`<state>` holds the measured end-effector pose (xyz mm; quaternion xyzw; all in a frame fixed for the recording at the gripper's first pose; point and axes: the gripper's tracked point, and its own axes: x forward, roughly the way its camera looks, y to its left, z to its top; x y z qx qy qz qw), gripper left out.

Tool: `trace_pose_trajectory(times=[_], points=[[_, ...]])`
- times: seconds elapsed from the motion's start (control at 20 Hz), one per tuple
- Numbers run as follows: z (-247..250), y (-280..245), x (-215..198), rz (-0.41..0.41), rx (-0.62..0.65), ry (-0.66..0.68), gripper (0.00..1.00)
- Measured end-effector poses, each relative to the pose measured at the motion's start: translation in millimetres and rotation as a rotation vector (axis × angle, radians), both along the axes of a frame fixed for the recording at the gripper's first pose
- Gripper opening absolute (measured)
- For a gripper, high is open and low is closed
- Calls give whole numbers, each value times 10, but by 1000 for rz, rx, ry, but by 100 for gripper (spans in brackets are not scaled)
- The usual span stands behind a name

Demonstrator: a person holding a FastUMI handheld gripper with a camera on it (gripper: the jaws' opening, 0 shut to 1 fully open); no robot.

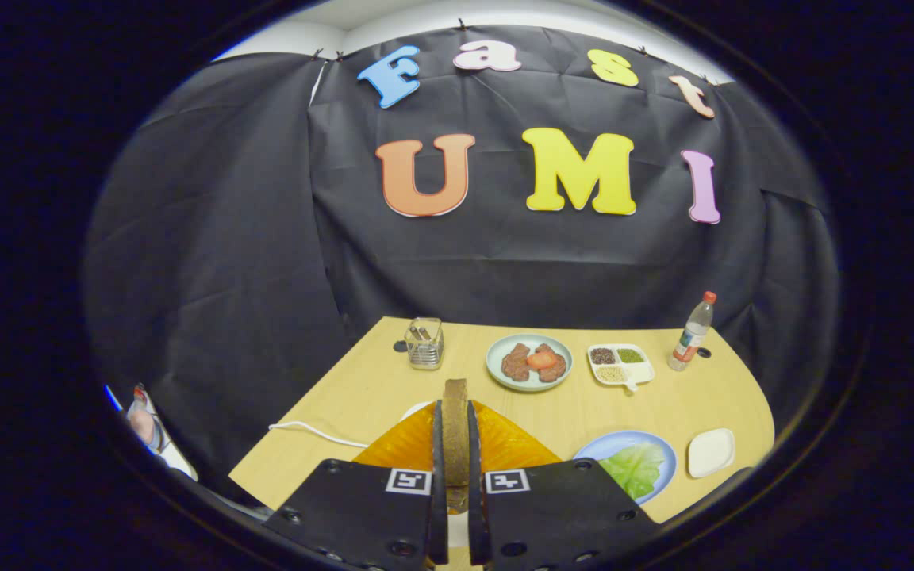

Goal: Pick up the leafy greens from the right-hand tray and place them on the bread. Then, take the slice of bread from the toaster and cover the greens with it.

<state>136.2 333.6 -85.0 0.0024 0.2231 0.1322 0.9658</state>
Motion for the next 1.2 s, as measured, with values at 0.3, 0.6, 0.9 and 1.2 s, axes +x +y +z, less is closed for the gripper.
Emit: trace_pose_trajectory(times=[0.3,0.6,0.9,1.2], points=[[521,-505,-6,-62,37,-75,10],[181,-1165,86,-149,-8,-56,10],[-466,-1528,176,-189,6,32,10],[-1124,-1693,309,-171,15,107,10]])
